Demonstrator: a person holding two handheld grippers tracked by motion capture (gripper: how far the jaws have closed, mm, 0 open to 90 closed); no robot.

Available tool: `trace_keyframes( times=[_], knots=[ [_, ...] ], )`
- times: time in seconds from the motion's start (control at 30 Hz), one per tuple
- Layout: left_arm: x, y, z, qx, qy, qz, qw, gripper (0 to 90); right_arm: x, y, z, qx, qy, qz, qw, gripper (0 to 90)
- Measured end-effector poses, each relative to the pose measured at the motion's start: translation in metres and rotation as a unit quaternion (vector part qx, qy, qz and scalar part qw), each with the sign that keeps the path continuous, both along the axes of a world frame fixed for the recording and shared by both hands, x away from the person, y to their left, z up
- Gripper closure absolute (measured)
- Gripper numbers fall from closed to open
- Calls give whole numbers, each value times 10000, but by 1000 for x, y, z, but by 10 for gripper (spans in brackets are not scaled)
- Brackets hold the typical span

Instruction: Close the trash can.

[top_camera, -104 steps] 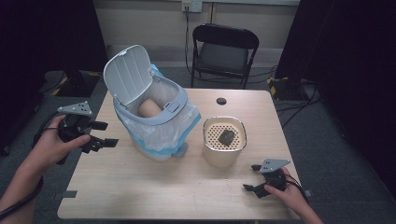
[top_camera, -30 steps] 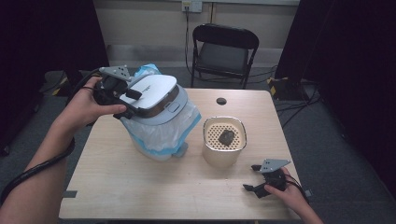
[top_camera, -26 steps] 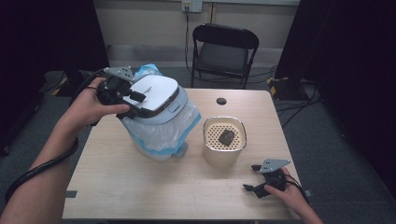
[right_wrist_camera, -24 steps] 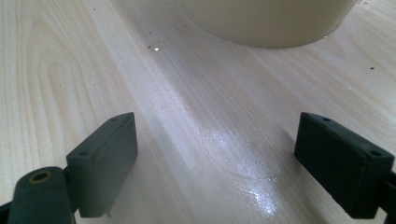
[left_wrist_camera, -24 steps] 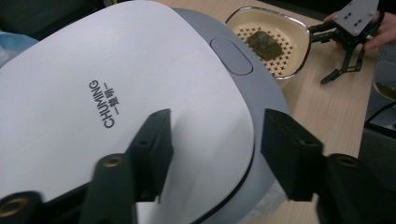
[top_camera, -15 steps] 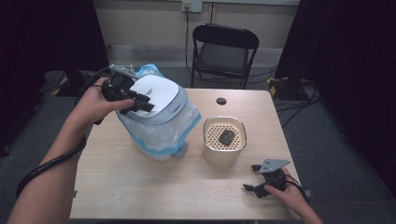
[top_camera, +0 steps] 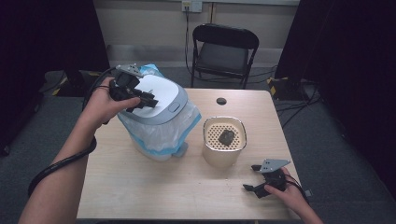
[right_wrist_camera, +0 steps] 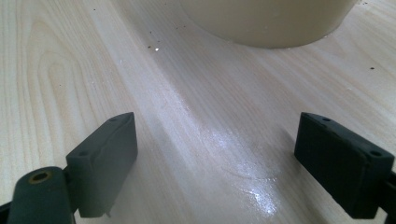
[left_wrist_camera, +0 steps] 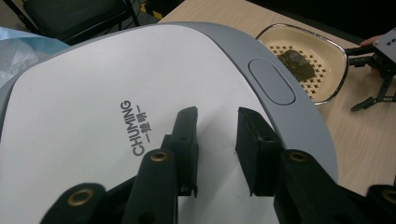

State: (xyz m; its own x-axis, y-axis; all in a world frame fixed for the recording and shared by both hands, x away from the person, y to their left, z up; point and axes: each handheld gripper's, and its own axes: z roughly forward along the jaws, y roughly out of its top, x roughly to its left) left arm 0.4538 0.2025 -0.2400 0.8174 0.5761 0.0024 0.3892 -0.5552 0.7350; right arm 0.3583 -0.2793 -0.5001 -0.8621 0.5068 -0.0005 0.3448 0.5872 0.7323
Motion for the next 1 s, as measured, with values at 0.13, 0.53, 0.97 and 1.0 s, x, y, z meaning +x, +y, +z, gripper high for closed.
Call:
trace_keyframes(
  times=[0.13,0.53,0.97,1.0],
  knots=[
    [-2,-2,3,244,-95,62,9996,447,0,0,0,-1,6,-6,10000,129],
    [-27,28,6,-202,-114,217,9995,226,0,0,0,3,1,-12,10000,129],
    [-54,51,-6,-273,-39,357,9990,210,0,0,0,0,-2,-14,10000,129],
    [-56,52,-7,-301,-29,365,9989,210,0,0,0,1,-9,-10,10000,129]
  ],
)
